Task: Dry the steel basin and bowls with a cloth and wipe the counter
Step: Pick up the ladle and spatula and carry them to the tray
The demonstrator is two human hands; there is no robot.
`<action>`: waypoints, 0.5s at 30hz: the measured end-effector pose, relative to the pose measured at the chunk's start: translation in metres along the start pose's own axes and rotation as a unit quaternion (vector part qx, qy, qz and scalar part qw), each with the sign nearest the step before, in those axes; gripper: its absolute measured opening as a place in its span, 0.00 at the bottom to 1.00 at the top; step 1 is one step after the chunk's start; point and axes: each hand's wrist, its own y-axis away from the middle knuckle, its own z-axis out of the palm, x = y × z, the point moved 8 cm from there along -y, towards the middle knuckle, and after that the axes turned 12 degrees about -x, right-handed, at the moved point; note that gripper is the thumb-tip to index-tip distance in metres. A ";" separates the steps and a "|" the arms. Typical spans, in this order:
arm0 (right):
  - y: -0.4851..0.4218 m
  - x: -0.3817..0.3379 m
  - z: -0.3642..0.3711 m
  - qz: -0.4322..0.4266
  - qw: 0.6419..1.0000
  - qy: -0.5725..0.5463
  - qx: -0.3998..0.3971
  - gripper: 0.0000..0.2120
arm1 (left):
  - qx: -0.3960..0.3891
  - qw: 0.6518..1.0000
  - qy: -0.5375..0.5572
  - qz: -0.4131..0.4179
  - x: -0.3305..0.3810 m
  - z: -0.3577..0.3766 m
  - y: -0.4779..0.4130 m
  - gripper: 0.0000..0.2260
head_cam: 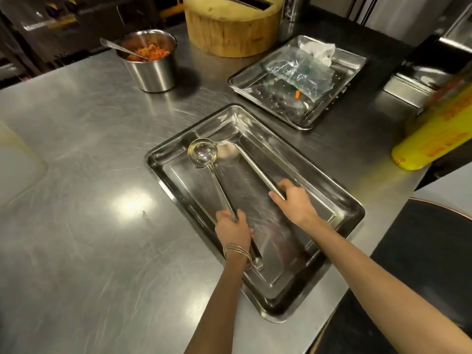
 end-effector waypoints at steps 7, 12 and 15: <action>-0.014 -0.002 0.004 -0.008 1.000 -0.019 0.004 0.15 | -0.031 0.994 -0.108 -0.013 -0.011 0.011 -0.006 0.09; -0.020 0.000 0.003 -0.002 1.000 -0.025 -0.001 0.17 | -0.047 0.987 -0.156 -0.013 -0.005 0.016 -0.003 0.10; -0.020 -0.001 0.006 -0.010 1.000 -0.025 -0.015 0.18 | -0.066 0.984 -0.165 -0.004 0.002 0.013 0.000 0.14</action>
